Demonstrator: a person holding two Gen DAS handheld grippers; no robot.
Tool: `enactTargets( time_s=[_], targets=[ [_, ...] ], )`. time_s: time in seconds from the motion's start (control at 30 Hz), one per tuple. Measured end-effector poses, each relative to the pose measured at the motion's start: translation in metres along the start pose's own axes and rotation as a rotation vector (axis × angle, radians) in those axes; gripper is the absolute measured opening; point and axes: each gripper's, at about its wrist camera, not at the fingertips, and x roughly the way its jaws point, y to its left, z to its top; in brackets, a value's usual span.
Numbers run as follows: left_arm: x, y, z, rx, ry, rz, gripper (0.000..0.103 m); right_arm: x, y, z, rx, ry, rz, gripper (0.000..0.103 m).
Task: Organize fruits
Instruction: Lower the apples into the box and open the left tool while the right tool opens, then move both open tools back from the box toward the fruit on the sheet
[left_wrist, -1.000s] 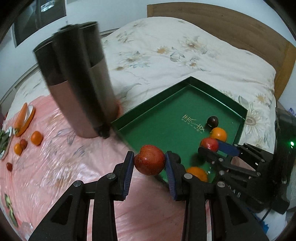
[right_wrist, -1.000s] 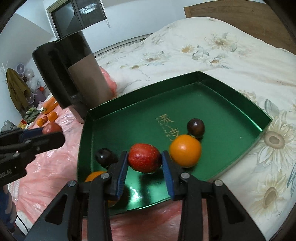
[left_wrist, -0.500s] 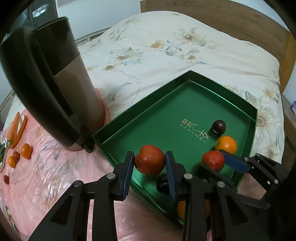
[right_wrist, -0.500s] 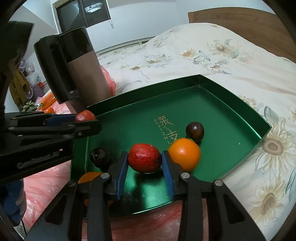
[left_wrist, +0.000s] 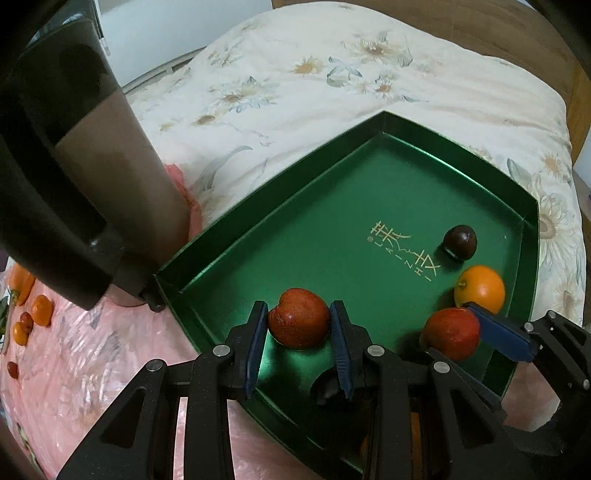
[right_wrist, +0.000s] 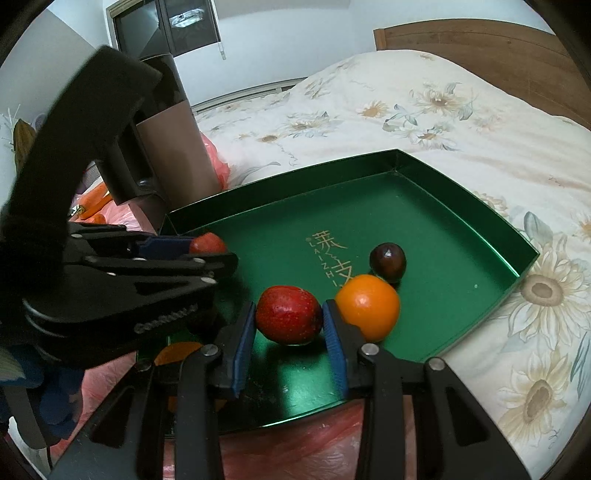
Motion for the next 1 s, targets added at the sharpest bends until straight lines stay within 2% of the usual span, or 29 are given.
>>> enactTargets(
  time_s=[0.27, 0.3, 0.33, 0.37, 0.4, 0.47, 0.6, 0.7, 0.87, 1.0],
  targets=[
    [0.003, 0.004, 0.003, -0.020, 0.019, -0.033, 0.030, 0.000, 0.001, 0.000, -0.005, 0.002, -0.005, 0.038],
    [0.002, 0.005, 0.003, -0.019, 0.016, -0.030, 0.032, 0.000, 0.001, 0.000, -0.006, 0.003, -0.006, 0.038],
    [-0.001, 0.006, 0.003, -0.018, 0.010, -0.028, 0.043, -0.001, 0.002, 0.000, -0.006, 0.004, -0.005, 0.044],
    [-0.004, 0.007, 0.004, -0.022, 0.000, -0.028, 0.047, -0.001, 0.002, 0.001, -0.008, 0.005, -0.001, 0.052],
    [-0.009, 0.009, 0.005, -0.027, -0.013, -0.031, 0.051, -0.001, 0.004, 0.001, -0.012, 0.006, 0.001, 0.054],
    [-0.016, 0.011, 0.007, -0.031, -0.025, -0.037, 0.051, -0.002, 0.007, 0.001, -0.026, 0.013, -0.007, 0.062],
    [-0.034, 0.018, 0.007, -0.041, -0.046, -0.033, 0.052, -0.006, 0.008, 0.002, -0.022, 0.020, -0.014, 0.088],
    [-0.048, 0.024, 0.005, -0.049, -0.063, -0.034, 0.052, -0.011, 0.006, 0.001, -0.001, 0.021, -0.019, 0.088],
    [-0.073, 0.036, -0.006, -0.064, -0.113, -0.009, 0.052, -0.025, 0.002, 0.001, 0.033, 0.010, -0.027, 0.095],
    [-0.091, 0.054, -0.020, -0.090, -0.120, 0.002, 0.052, -0.044, -0.001, 0.002, 0.064, -0.016, -0.046, 0.103]
  ],
)
